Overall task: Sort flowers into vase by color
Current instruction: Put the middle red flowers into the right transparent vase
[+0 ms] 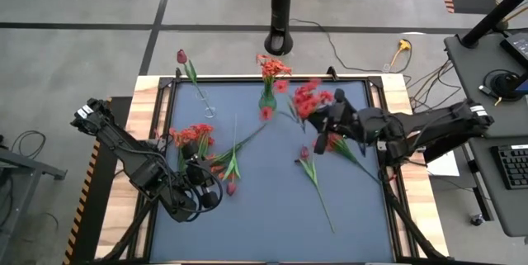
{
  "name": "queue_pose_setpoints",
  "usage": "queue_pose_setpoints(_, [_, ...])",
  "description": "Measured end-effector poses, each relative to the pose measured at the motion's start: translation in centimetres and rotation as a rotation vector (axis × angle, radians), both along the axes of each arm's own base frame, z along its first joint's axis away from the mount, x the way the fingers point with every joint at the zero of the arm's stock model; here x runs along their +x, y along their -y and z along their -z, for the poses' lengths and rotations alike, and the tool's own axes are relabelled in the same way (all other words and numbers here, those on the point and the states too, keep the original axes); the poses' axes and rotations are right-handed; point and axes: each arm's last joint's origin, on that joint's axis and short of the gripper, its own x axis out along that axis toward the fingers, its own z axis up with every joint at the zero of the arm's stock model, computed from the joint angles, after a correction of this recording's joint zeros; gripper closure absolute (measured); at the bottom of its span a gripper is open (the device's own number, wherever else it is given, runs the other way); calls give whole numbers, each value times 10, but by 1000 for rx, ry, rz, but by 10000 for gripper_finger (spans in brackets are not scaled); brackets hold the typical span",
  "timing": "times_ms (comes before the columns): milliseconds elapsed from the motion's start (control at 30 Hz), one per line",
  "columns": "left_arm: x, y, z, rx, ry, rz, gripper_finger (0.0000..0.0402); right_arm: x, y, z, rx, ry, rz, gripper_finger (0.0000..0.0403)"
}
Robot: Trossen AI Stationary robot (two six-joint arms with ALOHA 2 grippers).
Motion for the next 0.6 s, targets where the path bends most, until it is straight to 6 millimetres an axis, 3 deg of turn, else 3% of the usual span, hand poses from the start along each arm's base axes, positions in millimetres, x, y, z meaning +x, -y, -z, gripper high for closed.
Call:
queue_pose_setpoints(267, [1,1,-1,-9,11,0,361,-39,36,6,-66,89,418,381])
queue_pose_setpoints(600, [1,0,-1,15,31,-18,361,-67,71,-5,-59,170,605,381])
